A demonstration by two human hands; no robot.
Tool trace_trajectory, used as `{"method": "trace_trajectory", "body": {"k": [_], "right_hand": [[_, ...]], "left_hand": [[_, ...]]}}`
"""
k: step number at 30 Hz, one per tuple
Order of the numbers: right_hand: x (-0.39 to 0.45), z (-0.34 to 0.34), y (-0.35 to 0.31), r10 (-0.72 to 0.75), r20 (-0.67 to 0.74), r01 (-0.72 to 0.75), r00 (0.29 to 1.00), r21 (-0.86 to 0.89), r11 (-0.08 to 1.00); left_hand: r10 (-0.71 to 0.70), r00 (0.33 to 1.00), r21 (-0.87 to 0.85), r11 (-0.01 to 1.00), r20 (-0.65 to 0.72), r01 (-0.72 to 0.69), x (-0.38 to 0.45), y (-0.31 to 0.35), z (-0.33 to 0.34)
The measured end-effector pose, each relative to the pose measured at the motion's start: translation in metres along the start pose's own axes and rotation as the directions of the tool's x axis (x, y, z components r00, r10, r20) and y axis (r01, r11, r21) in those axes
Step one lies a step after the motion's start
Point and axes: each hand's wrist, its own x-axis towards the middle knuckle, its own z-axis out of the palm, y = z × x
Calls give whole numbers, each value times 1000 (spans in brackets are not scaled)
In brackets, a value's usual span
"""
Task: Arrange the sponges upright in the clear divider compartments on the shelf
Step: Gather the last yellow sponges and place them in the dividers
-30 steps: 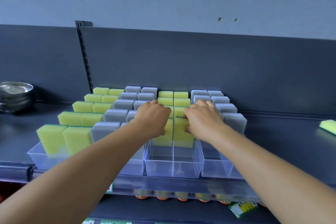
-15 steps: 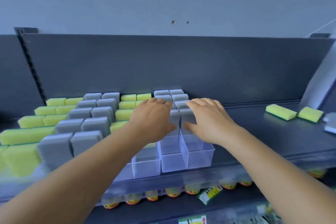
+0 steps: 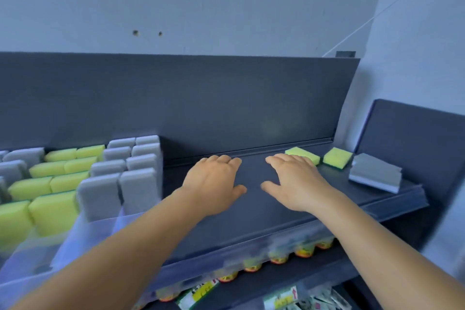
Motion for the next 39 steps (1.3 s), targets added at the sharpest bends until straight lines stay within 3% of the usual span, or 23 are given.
{"method": "trace_trajectory", "body": {"k": [14, 25, 28, 34, 39], "right_hand": [[57, 26, 199, 214, 139, -209, 967, -46, 977], [107, 53, 237, 285, 334, -239, 898, -173, 955], [110, 55, 233, 216, 352, -193, 911, -98, 976], [112, 54, 215, 66, 256, -117, 964, 188, 975], [115, 62, 200, 135, 263, -214, 955, 297, 931]], "left_hand": [[38, 987, -91, 996, 154, -24, 168, 124, 70], [-18, 956, -84, 995, 294, 45, 228, 132, 117], [-38, 952, -162, 983, 305, 91, 228, 125, 120], [-53, 947, -295, 944, 316, 151, 212, 107, 114], [-129, 937, -381, 889, 324, 254, 192, 91, 108]]}}
